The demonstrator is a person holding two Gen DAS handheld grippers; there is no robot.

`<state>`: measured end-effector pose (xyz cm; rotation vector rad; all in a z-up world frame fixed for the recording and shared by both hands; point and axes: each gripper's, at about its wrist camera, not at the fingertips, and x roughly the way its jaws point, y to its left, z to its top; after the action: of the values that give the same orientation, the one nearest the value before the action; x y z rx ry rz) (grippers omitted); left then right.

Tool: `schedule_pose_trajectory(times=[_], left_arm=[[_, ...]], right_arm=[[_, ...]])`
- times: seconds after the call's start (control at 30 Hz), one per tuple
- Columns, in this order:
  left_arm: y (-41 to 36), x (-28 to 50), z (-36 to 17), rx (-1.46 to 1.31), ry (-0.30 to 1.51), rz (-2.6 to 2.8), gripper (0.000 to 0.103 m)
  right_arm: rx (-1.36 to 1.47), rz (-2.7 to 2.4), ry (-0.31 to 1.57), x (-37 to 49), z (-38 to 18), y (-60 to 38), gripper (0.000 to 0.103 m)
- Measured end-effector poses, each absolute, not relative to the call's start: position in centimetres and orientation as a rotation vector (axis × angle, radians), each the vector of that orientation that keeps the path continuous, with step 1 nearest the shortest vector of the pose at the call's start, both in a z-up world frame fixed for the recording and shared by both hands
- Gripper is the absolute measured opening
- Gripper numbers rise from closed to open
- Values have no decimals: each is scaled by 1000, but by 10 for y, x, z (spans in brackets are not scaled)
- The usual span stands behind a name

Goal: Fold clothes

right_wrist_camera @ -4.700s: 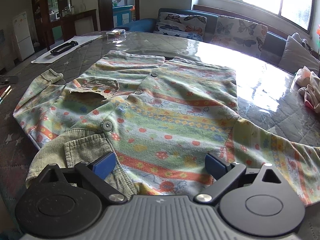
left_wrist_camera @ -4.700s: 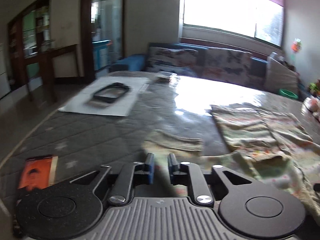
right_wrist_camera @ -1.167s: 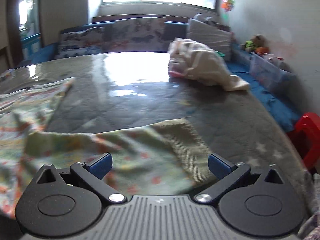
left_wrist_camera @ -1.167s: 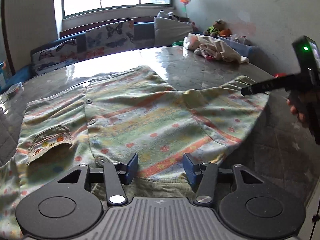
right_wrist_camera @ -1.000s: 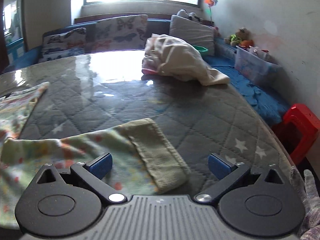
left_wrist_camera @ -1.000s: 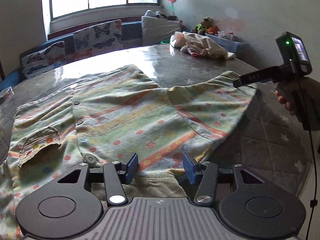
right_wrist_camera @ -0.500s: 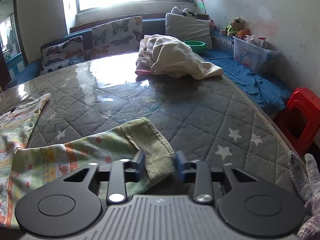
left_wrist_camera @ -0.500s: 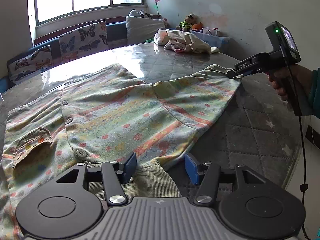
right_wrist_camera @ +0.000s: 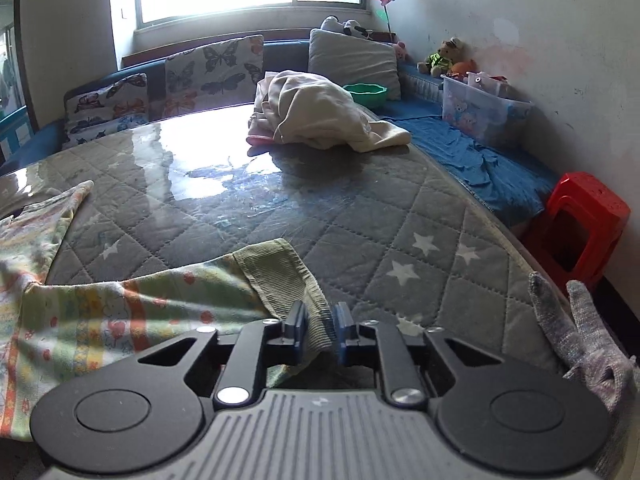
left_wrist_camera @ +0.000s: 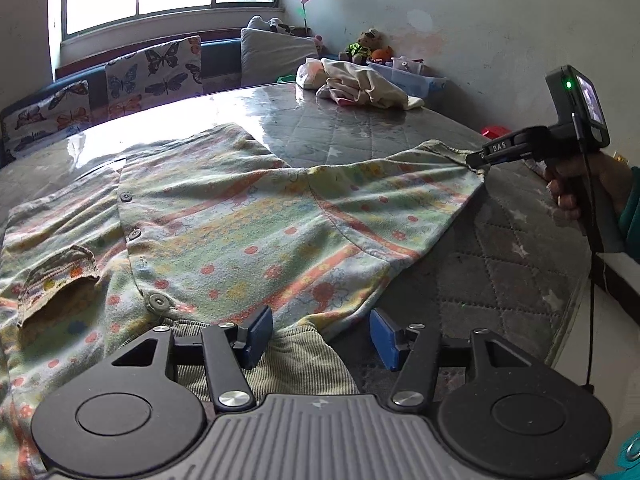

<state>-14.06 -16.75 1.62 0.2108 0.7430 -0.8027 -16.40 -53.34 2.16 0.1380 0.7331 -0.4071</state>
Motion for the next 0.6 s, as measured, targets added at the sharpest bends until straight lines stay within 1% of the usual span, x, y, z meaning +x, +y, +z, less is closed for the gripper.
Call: schedule_pose_trajectory(times=[0.03, 0.07, 0.13, 0.17, 0.2, 0.23, 0.27, 0.3, 0.33, 0.37, 0.43, 0.47, 0.5, 0.6], left_arm=[[-165, -140, 17, 196, 746, -806, 57], [-163, -140, 19, 186, 748, -809, 57], [-159, -141, 24, 157, 748, -818, 58], [-156, -141, 27, 141, 744, -823, 58], [-153, -141, 31, 128, 737, -820, 58], [-150, -140, 34, 120, 727, -808, 58], [-147, -140, 38, 111, 718, -797, 59], [-143, -138, 40, 102, 710, -781, 60], [-138, -136, 42, 91, 707, -758, 61], [-133, -132, 43, 78, 709, -733, 62], [-121, -124, 42, 55, 724, -686, 62], [-116, -121, 41, 47, 732, -666, 62], [-112, -119, 39, 45, 738, -653, 62], [-105, -118, 32, 45, 756, -630, 62]], right_arm=[[124, -413, 726, -165, 23, -532, 28], [110, -410, 719, -166, 26, -530, 34], [85, -389, 700, -167, 34, -522, 42], [76, -377, 693, -168, 36, -518, 52], [68, -362, 688, -168, 39, -513, 60], [55, -329, 682, -167, 42, -504, 62], [42, -287, 679, -165, 45, -493, 69], [36, -252, 680, -163, 46, -484, 80], [27, -215, 681, -161, 46, -475, 85], [18, -185, 681, -159, 47, -466, 89], [-15, -106, 683, -155, 46, -442, 91], [-21, -74, 683, -153, 46, -431, 95], [-23, -42, 685, -150, 45, -421, 97], [-47, 39, 693, -144, 39, -392, 100]])
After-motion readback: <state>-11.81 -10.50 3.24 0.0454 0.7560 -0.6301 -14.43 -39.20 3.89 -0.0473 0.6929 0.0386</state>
